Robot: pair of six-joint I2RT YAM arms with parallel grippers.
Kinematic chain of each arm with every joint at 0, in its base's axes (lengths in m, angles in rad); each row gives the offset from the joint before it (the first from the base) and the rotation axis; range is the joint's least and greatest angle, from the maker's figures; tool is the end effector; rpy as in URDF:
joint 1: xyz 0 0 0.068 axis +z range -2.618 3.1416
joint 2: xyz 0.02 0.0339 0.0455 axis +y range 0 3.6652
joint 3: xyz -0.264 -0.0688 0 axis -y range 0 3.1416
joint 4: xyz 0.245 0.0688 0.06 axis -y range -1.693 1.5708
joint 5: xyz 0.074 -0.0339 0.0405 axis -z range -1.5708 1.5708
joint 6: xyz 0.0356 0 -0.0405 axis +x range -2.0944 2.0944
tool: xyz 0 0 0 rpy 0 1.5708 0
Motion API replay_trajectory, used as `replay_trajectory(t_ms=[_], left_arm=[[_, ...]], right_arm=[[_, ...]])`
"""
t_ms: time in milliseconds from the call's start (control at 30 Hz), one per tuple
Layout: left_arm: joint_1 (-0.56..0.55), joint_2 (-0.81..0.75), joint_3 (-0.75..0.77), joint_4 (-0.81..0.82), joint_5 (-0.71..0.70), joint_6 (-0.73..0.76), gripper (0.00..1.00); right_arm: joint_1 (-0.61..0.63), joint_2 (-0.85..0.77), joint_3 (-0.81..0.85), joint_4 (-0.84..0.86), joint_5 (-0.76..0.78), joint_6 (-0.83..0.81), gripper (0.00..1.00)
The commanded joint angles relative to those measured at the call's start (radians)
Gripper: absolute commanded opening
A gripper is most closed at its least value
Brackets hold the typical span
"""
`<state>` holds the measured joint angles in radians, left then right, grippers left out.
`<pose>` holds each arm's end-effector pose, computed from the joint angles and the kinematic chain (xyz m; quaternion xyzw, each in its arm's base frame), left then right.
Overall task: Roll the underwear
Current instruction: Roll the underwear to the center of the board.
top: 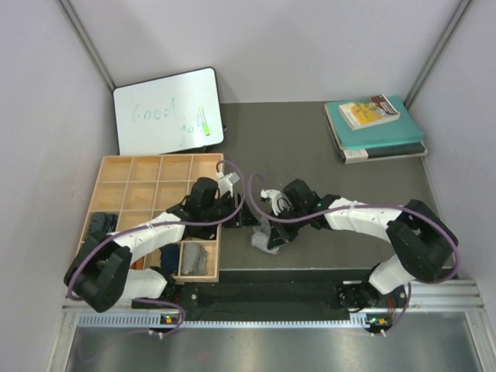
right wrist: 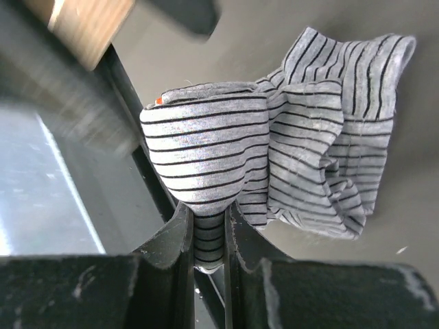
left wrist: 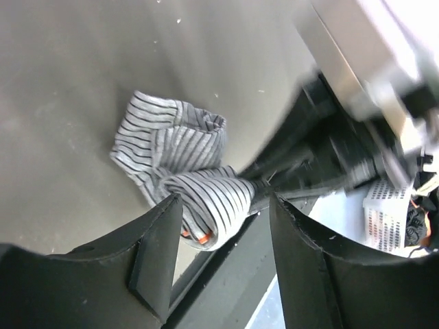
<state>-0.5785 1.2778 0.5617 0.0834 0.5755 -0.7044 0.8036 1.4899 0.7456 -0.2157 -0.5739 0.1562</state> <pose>0.2002 -0.1539 0.1893 0.0742 0.8617 -0.4622 0.1958 0.1798 0.2143 0.1697 -0.3716 0.8402 0.3726 0.1312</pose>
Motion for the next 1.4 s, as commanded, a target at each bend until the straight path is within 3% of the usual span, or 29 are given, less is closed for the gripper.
replay_trajectory(t_ms=[0,167,633,800,933,967,1067,1100,1200,1367], left_arm=[[-0.001,0.017,-0.055,0.229,0.076,0.023,0.59],[-0.003,0.087,-0.101,0.363,0.103,0.013,0.59],[-0.015,0.245,-0.146,0.588,0.142,-0.089,0.57],[-0.018,0.275,-0.154,0.599,0.150,-0.086,0.55],[-0.023,0.299,-0.135,0.596,0.113,-0.083,0.39],[-0.023,0.308,-0.126,0.581,0.104,-0.084,0.28],[-0.023,0.359,-0.079,0.515,0.057,-0.081,0.03],[-0.023,0.365,-0.063,0.444,0.044,-0.070,0.00],[-0.023,0.387,0.003,0.251,-0.035,-0.017,0.00],[-0.021,0.413,0.072,0.110,-0.091,0.013,0.00]], right_arm=[[-0.089,0.096,0.086,-0.036,-0.220,-0.029,0.00],[-0.173,0.179,0.110,-0.010,-0.319,-0.018,0.00],[-0.279,0.337,0.159,-0.019,-0.400,-0.015,0.00],[-0.319,0.369,0.156,0.009,-0.420,-0.001,0.00],[-0.320,0.369,0.163,0.004,-0.419,-0.001,0.01],[-0.320,0.366,0.164,-0.001,-0.416,-0.001,0.02],[-0.322,0.349,0.166,-0.011,-0.405,0.000,0.15],[-0.322,0.325,0.164,-0.014,-0.402,0.000,0.26],[-0.322,0.261,0.159,-0.031,-0.376,0.003,0.49],[-0.343,0.152,0.167,-0.096,-0.325,-0.012,0.65]])
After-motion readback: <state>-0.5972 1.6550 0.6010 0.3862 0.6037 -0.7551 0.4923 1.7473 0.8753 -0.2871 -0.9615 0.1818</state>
